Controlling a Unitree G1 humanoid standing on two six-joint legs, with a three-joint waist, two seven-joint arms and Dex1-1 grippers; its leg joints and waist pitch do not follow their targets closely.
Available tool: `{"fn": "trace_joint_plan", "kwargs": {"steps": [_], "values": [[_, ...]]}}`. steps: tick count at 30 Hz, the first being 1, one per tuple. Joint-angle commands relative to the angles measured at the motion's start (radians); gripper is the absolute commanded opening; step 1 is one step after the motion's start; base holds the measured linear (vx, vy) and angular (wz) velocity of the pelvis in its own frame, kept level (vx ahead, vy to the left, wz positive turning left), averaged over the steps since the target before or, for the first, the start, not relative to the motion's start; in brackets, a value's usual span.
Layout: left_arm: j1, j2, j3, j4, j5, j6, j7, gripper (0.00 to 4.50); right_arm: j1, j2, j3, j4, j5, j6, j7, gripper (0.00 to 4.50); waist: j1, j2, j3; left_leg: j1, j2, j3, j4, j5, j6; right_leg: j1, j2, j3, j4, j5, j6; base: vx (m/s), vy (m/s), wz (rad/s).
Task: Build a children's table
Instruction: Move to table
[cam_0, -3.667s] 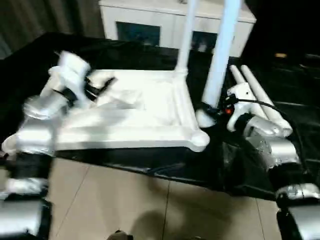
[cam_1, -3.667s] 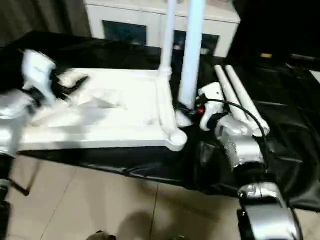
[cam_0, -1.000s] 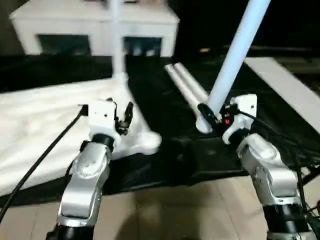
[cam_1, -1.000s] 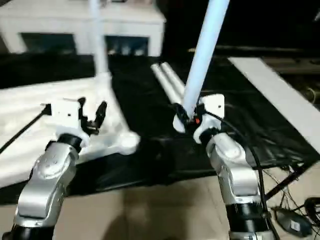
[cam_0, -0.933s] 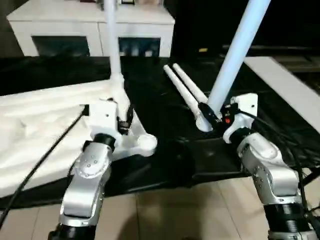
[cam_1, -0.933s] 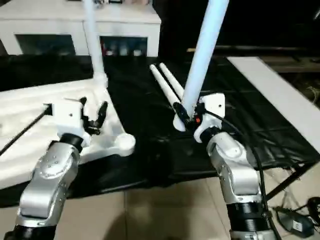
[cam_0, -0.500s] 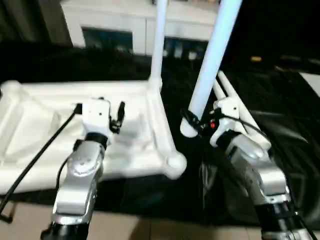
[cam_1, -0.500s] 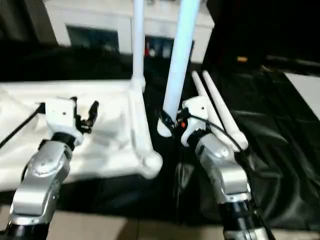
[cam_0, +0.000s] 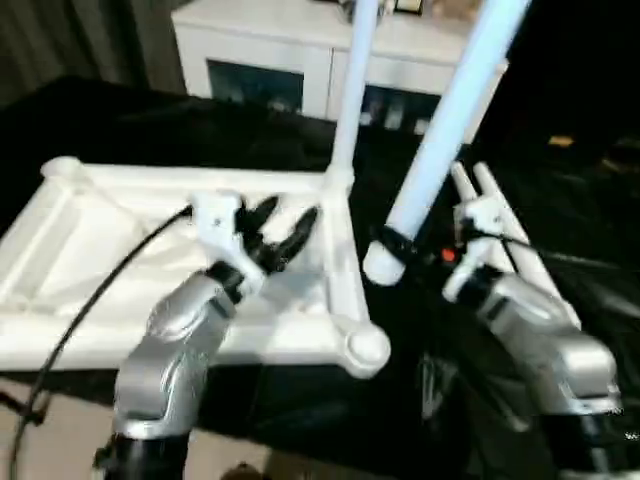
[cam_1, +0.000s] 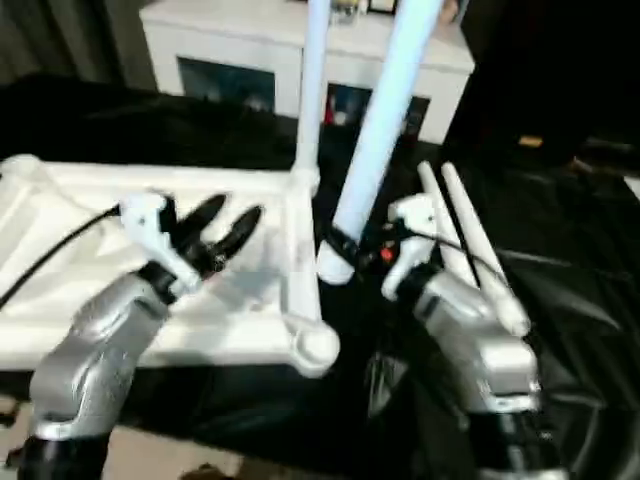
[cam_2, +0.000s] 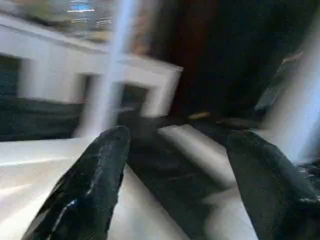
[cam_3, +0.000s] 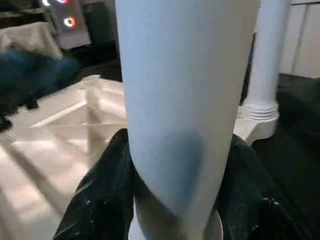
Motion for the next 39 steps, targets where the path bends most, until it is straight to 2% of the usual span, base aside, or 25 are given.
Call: {"fn": "trace_joint_plan", "kwargs": {"steps": [1, 2, 4, 5, 6, 7, 8, 9, 10, 11, 12, 15, 17, 18, 19, 20, 21, 24, 25, 26, 29, 31, 34, 35, 39], "values": [[-0.059, -0.014, 0.023, -0.016, -0.14, 0.086, -0.05, 3.97, -0.027, -0.022, -0.001, -0.035, 0.023, 0.038, 0.042, 1.86, -0.007, 0.01, -0.031, 0.044, 0.085, -0.033, -0.09, -0.327, -0.048, 0.014, -0.109, 0.044, -0.114, -0.283, -0.215, -0.093, 0.038, -0.02], [-0.08, -0.012, 0.025, -0.012, -0.179, 0.109, -0.071, 4.08, -0.034, -0.027, 0.003, -0.034, 0.023, 0.042, 0.05, 1.86, -0.015, 0.009, -0.024, 0.05, 0.084, -0.037, -0.095, -0.419, -0.082, 0.005, -0.11, 0.042, -0.124, -0.397, -0.184, -0.093, 0.038, -0.02], [-0.115, -0.014, 0.03, 0.002, -0.212, 0.136, -0.08, 4.19, -0.042, -0.035, 0.013, -0.037, 0.03, 0.058, 0.068, 1.86, -0.021, 0.004, -0.02, 0.052, 0.079, -0.042, -0.098, -0.479, -0.1, 0.0, -0.117, 0.041, -0.139, -0.494, -0.137, -0.099, 0.039, -0.09], [-0.161, -0.008, 0.042, 0.029, -0.241, 0.165, -0.098, 4.27, -0.048, -0.057, 0.042, -0.048, 0.028, 0.071, 0.1, 1.86, -0.024, 0.006, -0.021, 0.05, 0.078, -0.044, -0.101, -0.47, -0.099, 0.004, -0.121, 0.042, -0.145, -0.517, -0.112, -0.095, 0.039, -0.11], [-0.175, -0.003, 0.044, 0.041, -0.241, 0.17, -0.109, 4.35, -0.049, -0.068, 0.058, -0.05, 0.02, 0.075, 0.111, 1.86, -0.025, 0.006, -0.024, 0.048, 0.078, -0.044, -0.102, -0.454, -0.096, 0.007, -0.121, 0.042, -0.146, -0.506, -0.105, -0.063, 0.042, -0.11], [-0.191, 0.003, 0.043, 0.053, -0.244, 0.175, -0.129, 4.35, -0.051, -0.085, 0.081, -0.054, 0.009, 0.084, 0.127, 1.86, -0.03, 0.005, -0.03, 0.039, 0.08, -0.044, -0.11, -0.408, -0.087, 0.019, -0.119, 0.038, -0.142, -0.442, -0.102, -0.017, 0.051, -0.14], [-0.204, 0.008, 0.044, 0.062, -0.25, 0.185, -0.144, 4.46, -0.053, -0.099, 0.103, -0.06, 0.005, 0.098, 0.143, 1.86, -0.032, 0.005, -0.036, 0.026, 0.084, -0.045, -0.118, -0.333, -0.07, 0.034, -0.123, 0.032, -0.133, -0.33, -0.117, -0.017, 0.051, -0.14], [-0.204, 0.008, 0.044, 0.062, -0.25, 0.185, -0.144, 4.46, -0.053, -0.099, 0.103, -0.06, 0.005, 0.098, 0.143, 1.86, -0.033, 0.006, -0.038, 0.021, 0.086, -0.044, -0.119, -0.3, -0.063, 0.036, -0.121, 0.03, -0.129, -0.268, -0.128, -0.003, 0.054, -0.16], [-0.213, 0.031, 0.021, 0.054, -0.261, 0.207, -0.192, 4.46, -0.053, -0.116, 0.126, -0.069, 0.012, 0.122, 0.175, 1.86, -0.037, 0.005, -0.04, 0.025, 0.091, -0.042, -0.122, -0.293, -0.051, 0.034, -0.12, 0.019, -0.125, -0.221, -0.149, 0.0, 0.0, 0.0], [-0.217, 0.038, 0.008, 0.055, -0.255, 0.212, -0.199, 4.46, -0.055, -0.123, 0.136, -0.074, 0.015, 0.132, 0.192, 1.86, -0.041, 0.0, -0.038, 0.022, 0.088, -0.04, -0.121, -0.318, -0.047, 0.033, -0.122, 0.016, -0.126, -0.253, -0.155, 0.0, 0.0, 0.0], [-0.221, 0.041, 0.001, 0.057, -0.25, 0.215, -0.201, 4.46, -0.056, -0.127, 0.143, -0.077, 0.017, 0.138, 0.202, 1.86, -0.041, 0.001, -0.038, 0.023, 0.086, -0.037, -0.119, -0.329, -0.048, 0.029, -0.125, 0.018, -0.129, -0.269, -0.156, 0.0, 0.0, 0.0], [-0.234, 0.052, -0.024, 0.073, -0.22, 0.196, -0.192, 4.46, -0.063, -0.137, 0.162, -0.081, 0.024, 0.167, 0.237, 1.86, -0.04, -0.001, -0.038, 0.028, 0.089, -0.029, -0.111, -0.303, -0.036, 0.02, -0.134, 0.027, -0.134, -0.257, -0.175, 0.0, 0.0, 0.0], [-0.244, 0.056, -0.038, 0.077, -0.215, 0.194, -0.192, 4.46, -0.071, -0.148, 0.175, -0.08, 0.03, 0.19, 0.255, 1.86, -0.034, -0.007, -0.041, 0.026, 0.091, -0.023, -0.107, -0.238, -0.01, 0.024, -0.134, 0.029, -0.128, -0.196, -0.189, 0.0, 0.0, 0.0], [-0.244, 0.056, -0.038, 0.077, -0.215, 0.194, -0.192, 4.46, -0.071, -0.148, 0.175, -0.08, 0.03, 0.19, 0.255, 1.86, -0.034, -0.007, -0.041, 0.026, 0.091, -0.023, -0.107, -0.238, -0.01, 0.024, -0.134, 0.029, -0.128, -0.196, -0.189, 0.0, 0.0, 0.0], [-0.25, 0.057, -0.052, 0.082, -0.192, 0.183, -0.191, 4.46, -0.082, -0.15, 0.184, -0.07, 0.02, 0.186, 0.253, 1.86, -0.031, -0.006, -0.044, 0.025, 0.092, -0.021, -0.105, -0.2, 0.0, 0.025, -0.134, 0.028, -0.123, -0.151, -0.199, 0.0, 0.0, 0.0], [-0.252, 0.056, -0.058, 0.085, -0.18, 0.176, -0.187, 4.46, -0.087, -0.148, 0.186, -0.064, 0.014, 0.183, 0.249, 1.86, -0.03, -0.01, -0.044, 0.024, 0.092, -0.02, -0.105, -0.187, 0.006, 0.026, -0.134, 0.028, -0.123, -0.134, -0.203, 0.0, 0.0, 0.0], [-0.256, 0.056, -0.065, 0.091, -0.16, 0.166, -0.18, 4.46, -0.094, -0.145, 0.189, -0.056, 0.005, 0.178, 0.243, 1.86, -0.026, -0.007, -0.047, 0.026, 0.093, -0.019, -0.102, -0.163, 0.013, 0.025, -0.133, 0.027, -0.118, -0.102, -0.21, 0.0, 0.0, 0.0], [-0.268, 0.047, -0.069, 0.108, -0.116, 0.14, -0.136, 4.3, -0.114, -0.119, 0.189, -0.038, -0.025, 0.167, 0.193, 1.86, -0.021, -0.009, -0.058, 0.022, 0.092, -0.014, -0.092, -0.058, 0.039, 0.03, -0.132, 0.026, -0.101, 0.048, -0.233, 0.0, 0.0, 0.0], [-0.275, 0.04, -0.064, 0.113, -0.103, 0.136, -0.107, 4.19, -0.12, -0.105, 0.188, -0.035, -0.037, 0.159, 0.171, 1.86, -0.017, -0.009, -0.065, 0.017, 0.09, -0.013, -0.084, 0.006, 0.062, 0.032, -0.131, 0.025, -0.09, 0.148, -0.245, 0.0, 0.0, 0.0], [-0.285, 0.029, -0.055, 0.122, -0.086, 0.131, -0.062, 4.19, -0.126, -0.088, 0.183, -0.032, -0.048, 0.158, 0.145, 1.86, -0.017, -0.01, -0.062, 0.014, 0.088, -0.009, -0.084, 0.02, 0.08, 0.027, -0.128, 0.023, -0.088, 0.188, -0.259, 0.0, 0.0, 0.0], [-0.3, -0.009, -0.012, 0.127, -0.093, 0.135, 0.029, 3.99, -0.137, -0.06, 0.179, -0.034, -0.06, 0.158, 0.105, 1.86, -0.013, -0.01, -0.062, 0.016, 0.093, -0.009, -0.084, -0.015, 0.082, 0.029, -0.132, 0.021, -0.09, 0.147, -0.274, 0.0, 0.0, 0.0], [-0.297, -0.02, 0.0, 0.119, -0.093, 0.138, 0.053, 3.79, -0.14, -0.048, 0.179, -0.041, -0.06, 0.163, 0.091, 1.86, -0.013, -0.011, -0.056, 0.018, 0.095, -0.008, -0.087, -0.043, 0.073, 0.027, -0.132, 0.021, -0.095, 0.106, -0.275, 0.0, 0.0, 0.0], [-0.293, -0.025, 0.006, 0.124, -0.092, 0.134, 0.056, 3.65, -0.141, -0.041, 0.183, -0.047, -0.062, 0.169, 0.085, 1.86, -0.013, -0.009, -0.054, 0.022, 0.096, -0.007, -0.09, -0.082, 0.049, 0.024, -0.131, 0.023, -0.102, 0.032, -0.255, 0.0, 0.0, 0.0], [-0.293, -0.024, 0.008, 0.127, -0.094, 0.136, 0.053, 3.33, -0.141, -0.041, 0.185, -0.048, -0.065, 0.169, 0.083, 1.86, -0.014, -0.012, -0.053, 0.02, 0.096, -0.007, -0.091, -0.088, 0.042, 0.024, -0.131, 0.023, -0.103, 0.019, -0.248, 0.0, 0.0, 0.0], [-0.294, -0.009, 0.003, 0.137, -0.077, 0.129, 0.056, 3.24, -0.143, -0.035, 0.186, -0.045, -0.082, 0.167, 0.075, 1.86, -0.011, -0.014, -0.052, 0.02, 0.095, -0.007, -0.093, -0.093, 0.029, 0.022, -0.131, 0.023, -0.105, -0.007, -0.23, 0.0, 0.0, 0.0]]}}
